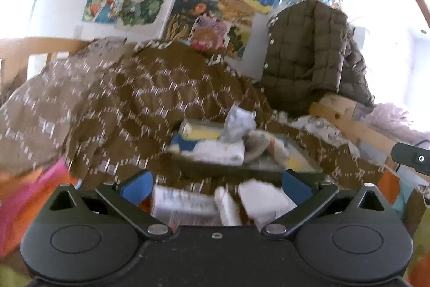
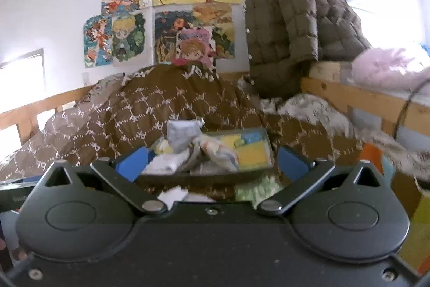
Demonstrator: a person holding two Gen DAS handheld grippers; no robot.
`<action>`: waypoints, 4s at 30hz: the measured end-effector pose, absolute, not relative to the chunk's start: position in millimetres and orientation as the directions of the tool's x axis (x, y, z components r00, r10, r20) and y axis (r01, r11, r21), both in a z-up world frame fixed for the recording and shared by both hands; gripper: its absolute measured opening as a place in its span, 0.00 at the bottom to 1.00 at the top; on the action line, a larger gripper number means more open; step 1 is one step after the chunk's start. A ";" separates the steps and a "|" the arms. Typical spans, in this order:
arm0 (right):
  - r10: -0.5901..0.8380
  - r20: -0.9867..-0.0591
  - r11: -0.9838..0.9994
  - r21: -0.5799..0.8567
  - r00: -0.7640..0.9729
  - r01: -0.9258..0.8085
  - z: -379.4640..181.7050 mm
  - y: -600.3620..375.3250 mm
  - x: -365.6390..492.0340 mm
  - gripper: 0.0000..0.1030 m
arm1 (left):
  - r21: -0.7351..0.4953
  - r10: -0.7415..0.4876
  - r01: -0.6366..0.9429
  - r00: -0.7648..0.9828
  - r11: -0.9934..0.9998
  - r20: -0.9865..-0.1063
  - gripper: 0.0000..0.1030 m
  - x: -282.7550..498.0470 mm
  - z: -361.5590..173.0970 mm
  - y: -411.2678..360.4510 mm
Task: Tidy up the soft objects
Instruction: 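Move both grippers back over the remaining white cloths and bread bag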
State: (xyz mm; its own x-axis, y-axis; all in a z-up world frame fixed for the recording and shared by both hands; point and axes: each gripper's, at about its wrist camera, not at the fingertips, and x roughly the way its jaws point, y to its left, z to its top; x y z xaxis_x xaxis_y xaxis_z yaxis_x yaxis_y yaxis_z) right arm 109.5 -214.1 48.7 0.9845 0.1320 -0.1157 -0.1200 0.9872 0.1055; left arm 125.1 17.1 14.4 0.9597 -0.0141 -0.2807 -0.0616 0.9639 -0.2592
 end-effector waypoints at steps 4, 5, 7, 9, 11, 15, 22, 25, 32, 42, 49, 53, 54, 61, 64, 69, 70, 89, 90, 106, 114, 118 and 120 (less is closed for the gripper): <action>0.099 -0.145 0.990 0.119 0.984 -0.082 35.0 -214.5 96.9 1.00 | -0.261 -0.009 -0.081 0.945 0.962 -0.328 0.99 112.6 2.0 12.1; 0.095 -0.154 0.990 0.119 0.984 -0.077 31.8 -214.4 94.7 1.00 | -0.256 -0.007 -0.086 0.941 0.963 -0.339 0.99 110.4 0.1 10.4; 0.082 -0.184 0.992 0.113 0.979 -0.062 25.1 -213.2 92.0 1.00 | -0.252 -0.004 -0.095 0.930 0.963 -0.367 0.99 105.9 -3.9 7.6; 0.076 -0.228 0.992 0.115 0.971 -0.051 19.2 -213.1 91.4 1.00 | -0.257 -0.007 -0.104 0.917 0.961 -0.398 0.99 102.3 -8.0 5.2; 0.070 -0.257 0.990 0.138 0.964 -0.035 13.5 -215.2 85.4 1.00 | -0.262 -0.013 -0.110 0.903 0.959 -0.428 0.99 98.1 -13.5 2.5; 0.071 -0.313 0.986 0.163 0.947 -0.020 2.3 -219.7 78.8 1.00 | -0.249 -0.011 -0.117 0.887 0.962 -0.461 0.99 90.8 -21.6 -3.1; 0.052 -0.412 0.987 0.158 0.910 0.016 -17.2 -217.4 72.6 1.00 | -0.223 -0.004 -0.122 0.870 0.967 -0.494 0.99 82.2 -28.7 -12.3; 0.047 -0.462 0.989 0.146 0.886 0.024 -26.4 -211.8 73.9 0.99 | -0.216 0.003 -0.130 0.862 0.968 -0.507 0.99 78.8 -31.5 -13.5; 0.059 -0.502 0.993 0.121 0.863 0.002 -33.8 -197.1 81.2 0.99 | -0.209 0.008 -0.140 0.847 0.968 -0.532 0.99 77.1 -35.8 -12.8; 0.068 -0.534 0.994 0.113 0.842 -0.008 -39.8 -195.6 88.7 0.99 | -0.202 -0.006 -0.127 0.833 0.971 -0.553 0.99 76.8 -40.0 -17.2; 0.076 -0.548 0.993 0.114 0.833 -0.015 -41.8 -195.6 91.8 0.99 | -0.196 -0.010 -0.125 0.822 0.973 -0.569 0.99 75.7 -43.0 -19.7; 0.076 -0.554 0.993 0.116 0.829 -0.014 -42.6 -195.5 93.3 0.99 | -0.189 -0.015 -0.115 0.818 0.975 -0.575 0.99 73.1 -44.3 -21.4; 0.076 -0.554 0.993 0.117 0.829 -0.013 -42.4 -195.4 93.5 0.99 | -0.188 -0.015 -0.114 0.817 0.976 -0.576 0.99 72.5 -44.5 -21.4; 0.079 -0.553 0.992 0.122 0.829 -0.013 -42.7 -194.8 94.6 0.99 | -0.186 -0.013 -0.115 0.817 0.976 -0.576 0.99 70.9 -44.8 -21.7; 0.079 -0.554 0.993 0.121 0.829 -0.014 -42.8 -193.9 94.9 0.99 | -0.184 -0.013 -0.114 0.817 0.976 -0.577 0.99 70.7 -45.1 -21.6; 0.079 -0.555 0.993 0.121 0.828 -0.013 -42.9 -193.7 95.4 0.99 | -0.182 -0.013 -0.113 0.816 0.977 -0.578 0.99 70.4 -45.2 -21.8; 0.080 -0.554 0.992 0.122 0.829 -0.014 -43.1 -193.6 95.7 0.99 | -0.181 -0.014 -0.111 0.815 0.977 -0.579 0.99 70.1 -45.3 -21.7; 0.132 -0.524 0.987 0.146 0.841 -0.064 -41.6 -188.3 104.6 0.99 | -0.170 0.019 -0.137 0.829 0.976 -0.558 0.99 77.3 -36.6 -6.4; 0.135 -0.522 0.987 0.147 0.842 -0.067 -41.5 -187.2 105.5 0.99 | -0.170 0.020 -0.136 0.832 0.976 -0.555 0.99 78.5 -35.7 -5.7; 0.153 -0.483 0.983 0.166 0.862 -0.081 -40.2 -182.9 117.4 0.99 | -0.149 0.026 -0.119 0.859 0.982 -0.511 0.99 88.4 -22.8 -1.4; 0.153 -0.463 0.980 0.183 0.873 -0.075 -40.0 -184.8 123.0 0.99 | -0.121 0.022 -0.092 0.873 0.988 -0.487 0.99 101.3 -11.2 -4.2; 0.155 -0.443 0.979 0.187 0.883 -0.078 -38.2 -186.0 127.7 1.00 | -0.093 0.014 -0.065 0.884 0.994 -0.468 0.99 112.2 -3.5 -7.2; 0.155 -0.430 0.979 0.190 0.889 -0.079 -38.1 -187.4 131.5 0.99 | -0.073 0.007 -0.046 0.889 0.996 -0.459 0.99 117.7 0.7 -9.1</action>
State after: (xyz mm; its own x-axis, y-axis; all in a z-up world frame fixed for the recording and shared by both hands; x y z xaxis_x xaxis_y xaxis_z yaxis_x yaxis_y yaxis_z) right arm 131.5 -187.4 -38.1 0.8892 0.1553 -0.4304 -0.0788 0.9786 0.1902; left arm 117.7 -9.1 0.7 0.8886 0.0068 -0.4587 -0.0455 0.9963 -0.0734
